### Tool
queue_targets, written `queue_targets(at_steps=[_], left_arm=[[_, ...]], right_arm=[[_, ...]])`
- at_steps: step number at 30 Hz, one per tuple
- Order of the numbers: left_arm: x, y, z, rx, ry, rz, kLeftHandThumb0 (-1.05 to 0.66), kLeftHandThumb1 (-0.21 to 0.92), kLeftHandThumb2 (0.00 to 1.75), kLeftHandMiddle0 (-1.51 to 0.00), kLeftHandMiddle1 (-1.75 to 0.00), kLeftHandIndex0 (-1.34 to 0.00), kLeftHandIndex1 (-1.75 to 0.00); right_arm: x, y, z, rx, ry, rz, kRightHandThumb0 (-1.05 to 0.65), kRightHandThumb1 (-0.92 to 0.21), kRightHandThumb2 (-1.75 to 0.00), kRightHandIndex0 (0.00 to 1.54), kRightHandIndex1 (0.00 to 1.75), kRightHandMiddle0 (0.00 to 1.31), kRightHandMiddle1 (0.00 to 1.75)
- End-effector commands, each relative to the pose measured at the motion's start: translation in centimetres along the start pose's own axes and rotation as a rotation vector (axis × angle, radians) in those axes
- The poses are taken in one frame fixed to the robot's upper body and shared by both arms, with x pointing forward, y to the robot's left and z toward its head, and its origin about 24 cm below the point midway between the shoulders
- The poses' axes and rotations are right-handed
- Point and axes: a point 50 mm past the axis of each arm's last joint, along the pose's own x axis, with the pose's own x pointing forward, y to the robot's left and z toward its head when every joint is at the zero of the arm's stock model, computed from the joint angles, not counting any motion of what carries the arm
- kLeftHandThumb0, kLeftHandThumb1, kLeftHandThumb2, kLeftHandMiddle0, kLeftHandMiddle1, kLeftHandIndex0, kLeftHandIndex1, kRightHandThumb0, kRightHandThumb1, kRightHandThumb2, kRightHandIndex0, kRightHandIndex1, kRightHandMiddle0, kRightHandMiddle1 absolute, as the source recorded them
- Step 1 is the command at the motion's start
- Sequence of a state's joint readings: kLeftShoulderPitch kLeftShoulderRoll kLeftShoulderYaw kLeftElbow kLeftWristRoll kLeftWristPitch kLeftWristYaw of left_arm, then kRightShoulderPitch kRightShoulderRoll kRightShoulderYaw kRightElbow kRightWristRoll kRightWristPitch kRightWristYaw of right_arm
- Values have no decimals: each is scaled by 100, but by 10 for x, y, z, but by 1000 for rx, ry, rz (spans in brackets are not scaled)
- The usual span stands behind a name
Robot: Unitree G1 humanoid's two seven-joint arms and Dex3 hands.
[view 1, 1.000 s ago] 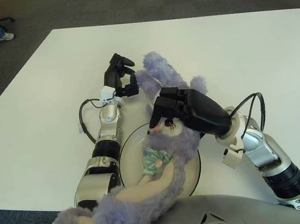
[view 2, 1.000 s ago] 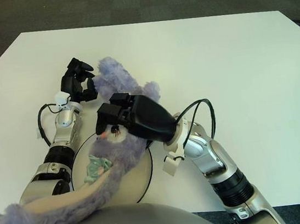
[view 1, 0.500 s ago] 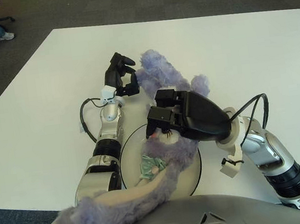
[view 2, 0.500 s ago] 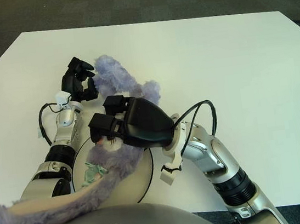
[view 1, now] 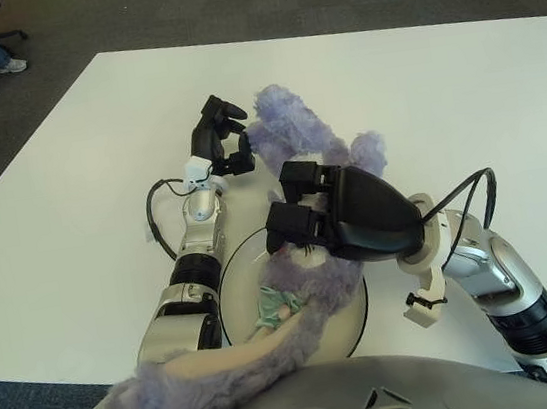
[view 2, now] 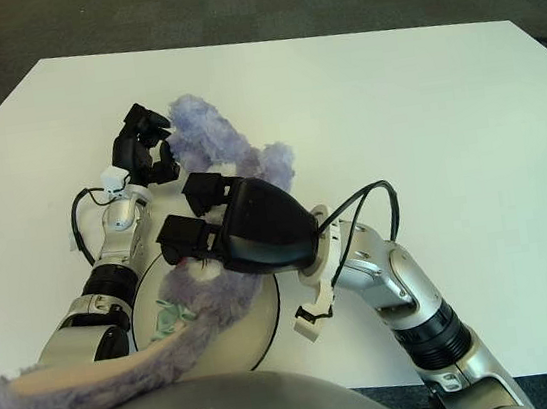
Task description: Put the doll into the plate.
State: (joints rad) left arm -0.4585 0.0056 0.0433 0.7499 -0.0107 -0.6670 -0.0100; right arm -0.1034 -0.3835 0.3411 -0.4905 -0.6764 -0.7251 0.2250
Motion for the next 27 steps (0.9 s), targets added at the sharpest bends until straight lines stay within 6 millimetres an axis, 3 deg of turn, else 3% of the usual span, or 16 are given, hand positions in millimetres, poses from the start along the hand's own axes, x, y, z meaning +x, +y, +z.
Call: queue_targets(at_steps=[1,4,6,9,27], left_arm=[[-36,-3,-32,-20,152,9,-1,33,132,-49,-175,-48,-175],[-36,-4,-32,-21,152,7,-1,33,132,-49,-175,-48,-175],[-35,-4,-32,-23,153,6,-1,32,132,-50,-175,-48,-175],[-35,-4,-32,-24,153,3,-1,32,132,-50,-175,-48,-175],[-31,-10,-30,-2,144,-11,-1,31,133,-50,-175,-49,-175]], right_arm=[[1,-4,1,-34,-46,16,0,-41,-121,43,174,42,175],[1,-4,-1,-18,-37,46,0,-40,-122,44,174,43,175],[1,-4,-2,-8,-30,63,0,-44,-110,59,150,37,175],[2,-1,-4,-37,-47,93,0,-46,-104,66,140,35,175],[17,-9,-5,-288,-95,333,0,-39,-109,75,130,40,175]])
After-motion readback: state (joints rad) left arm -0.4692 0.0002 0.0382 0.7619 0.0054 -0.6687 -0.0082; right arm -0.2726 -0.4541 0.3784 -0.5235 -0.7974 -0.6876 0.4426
